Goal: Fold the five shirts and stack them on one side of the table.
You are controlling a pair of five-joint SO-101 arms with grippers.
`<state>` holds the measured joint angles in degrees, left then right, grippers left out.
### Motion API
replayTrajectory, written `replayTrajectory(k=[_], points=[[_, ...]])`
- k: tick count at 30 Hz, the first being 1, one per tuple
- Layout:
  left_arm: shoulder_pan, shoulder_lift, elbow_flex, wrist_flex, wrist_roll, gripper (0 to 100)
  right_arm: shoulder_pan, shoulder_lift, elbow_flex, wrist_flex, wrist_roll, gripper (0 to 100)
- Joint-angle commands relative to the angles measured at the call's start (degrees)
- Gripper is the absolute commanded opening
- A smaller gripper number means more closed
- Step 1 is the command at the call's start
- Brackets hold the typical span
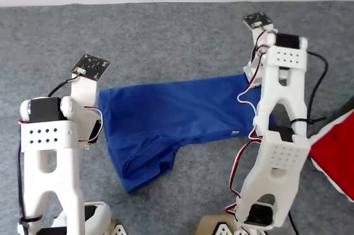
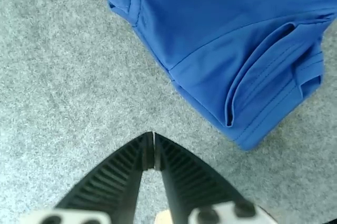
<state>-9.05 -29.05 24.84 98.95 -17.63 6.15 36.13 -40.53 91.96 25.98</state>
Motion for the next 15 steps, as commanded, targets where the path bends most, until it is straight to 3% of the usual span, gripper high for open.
replayTrajectory(k=[1, 9, 15], points=[[0.00, -1.76, -2.42, 1.49, 0.26, 1, -0.04, -0.66, -8.88, 8.48, 0.44, 1.0], [0.35, -1.49, -2.15, 1.58, 0.26, 1, 0.92, -7.34, -8.62, 11.03, 0.35, 1.0], [9.67, -1.14, 0.48, 1.23, 0.18, 9, 2.77, -22.02, 8.53, 11.03, 0.35, 1.0]])
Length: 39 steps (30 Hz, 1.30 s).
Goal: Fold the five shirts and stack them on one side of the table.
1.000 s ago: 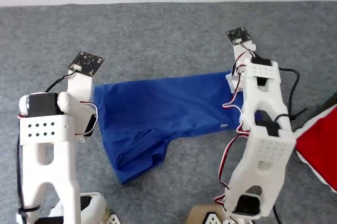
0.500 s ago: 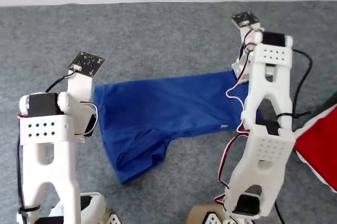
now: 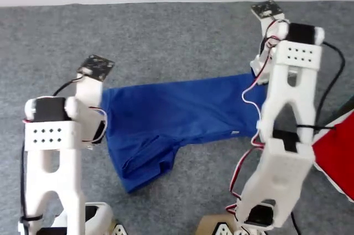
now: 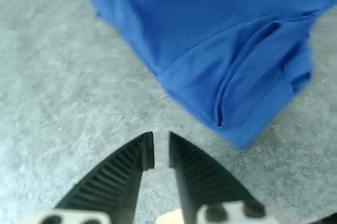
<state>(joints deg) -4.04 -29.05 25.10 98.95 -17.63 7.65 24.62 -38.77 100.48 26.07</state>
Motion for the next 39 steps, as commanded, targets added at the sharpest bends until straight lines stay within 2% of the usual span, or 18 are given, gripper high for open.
replayTrajectory(k=[1, 5, 10, 14, 18, 22, 26, 30, 33, 36, 39], points=[[6.33, -1.14, 1.19, 0.62, 0.18, 9, 1.36, -13.41, 9.85, 2.51, 0.35, 1.0], [8.88, -1.14, 6.02, -3.52, -0.70, 9, 1.71, -25.80, 22.33, 2.42, 0.35, 1.0], [6.68, -1.76, 6.73, -4.13, -1.67, 9, -0.31, -38.46, 34.11, 2.33, 0.44, 1.0], [-3.96, -1.76, 2.51, -2.64, -1.85, 9, -3.56, -45.85, 40.09, 2.33, 1.14, 1.0], [-18.99, -1.76, -2.24, -2.64, -4.84, 9, -9.63, -50.33, 45.36, 2.33, 5.19, 1.0], [-34.20, -1.67, -6.02, -2.90, -8.44, 9, -17.19, -50.77, 47.82, 2.15, 6.51, 1.0], [-45.98, -1.67, -8.04, -2.99, -11.25, 9, -27.47, -49.45, 48.53, 0.13, 8.79, 1.1], [-54.77, -1.49, -7.87, -3.08, -12.84, 9, -38.11, -46.20, 48.44, -2.33, 8.79, 3.2], [-59.96, -1.41, -7.87, -3.08, -12.84, 9, -44.53, -42.07, 48.35, -3.03, 8.70, 13.4], [-63.38, -1.32, -7.87, -3.08, -12.84, 9, -48.13, -37.76, 48.26, -4.26, 8.62, 21.4], [-65.41, -1.49, -7.87, -3.08, -12.92, 9, -50.42, -34.68, 48.26, -6.64, 8.88, 21.7]])
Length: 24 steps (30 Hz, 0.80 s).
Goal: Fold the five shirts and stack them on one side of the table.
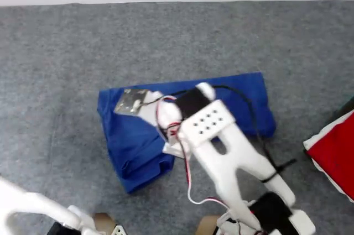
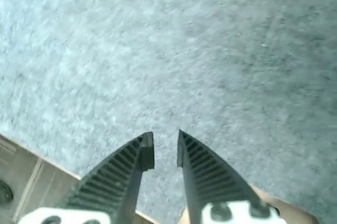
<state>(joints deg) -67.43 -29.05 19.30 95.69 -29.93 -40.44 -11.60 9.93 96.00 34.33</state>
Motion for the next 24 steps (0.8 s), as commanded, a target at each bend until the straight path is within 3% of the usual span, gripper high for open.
replayTrajectory(k=[1, 24], points=[[-2.55, -1.58, -1.98, 0.18, -0.97, 9, -2.77, 2.33, -0.44, -2.86, 0.62, 21.7], [0.35, -1.23, -1.89, -2.55, -1.23, 9, -5.58, 22.02, -0.53, -24.40, 0.62, 21.4]])
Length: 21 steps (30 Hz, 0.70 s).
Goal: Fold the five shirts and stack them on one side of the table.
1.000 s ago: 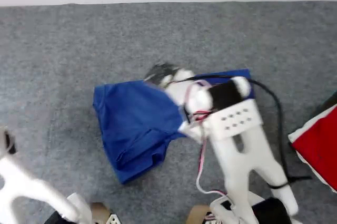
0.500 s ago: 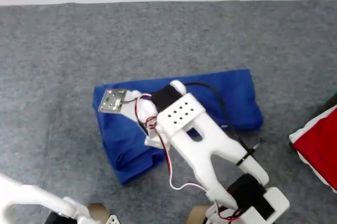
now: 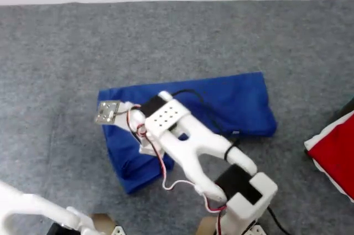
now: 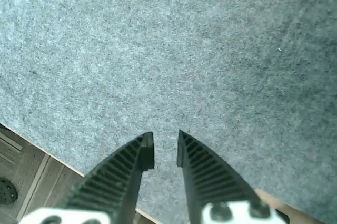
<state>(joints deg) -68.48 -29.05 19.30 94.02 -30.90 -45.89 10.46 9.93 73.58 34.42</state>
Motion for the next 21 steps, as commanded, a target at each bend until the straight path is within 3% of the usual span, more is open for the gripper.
replayTrajectory(k=[1, 8, 21], points=[[1.93, -1.23, -1.89, -0.88, -0.26, 9, -0.04, 0.31, -0.53, -2.51, 0.53, 20.3], [4.92, -1.23, -1.89, -0.88, -0.09, 9, 0.84, 2.51, -5.01, -2.68, 0.53, 0.8], [8.00, -1.58, 0.57, -0.88, 0.00, 9, 8.13, 4.09, -14.15, -2.59, 0.62, 1.0]])
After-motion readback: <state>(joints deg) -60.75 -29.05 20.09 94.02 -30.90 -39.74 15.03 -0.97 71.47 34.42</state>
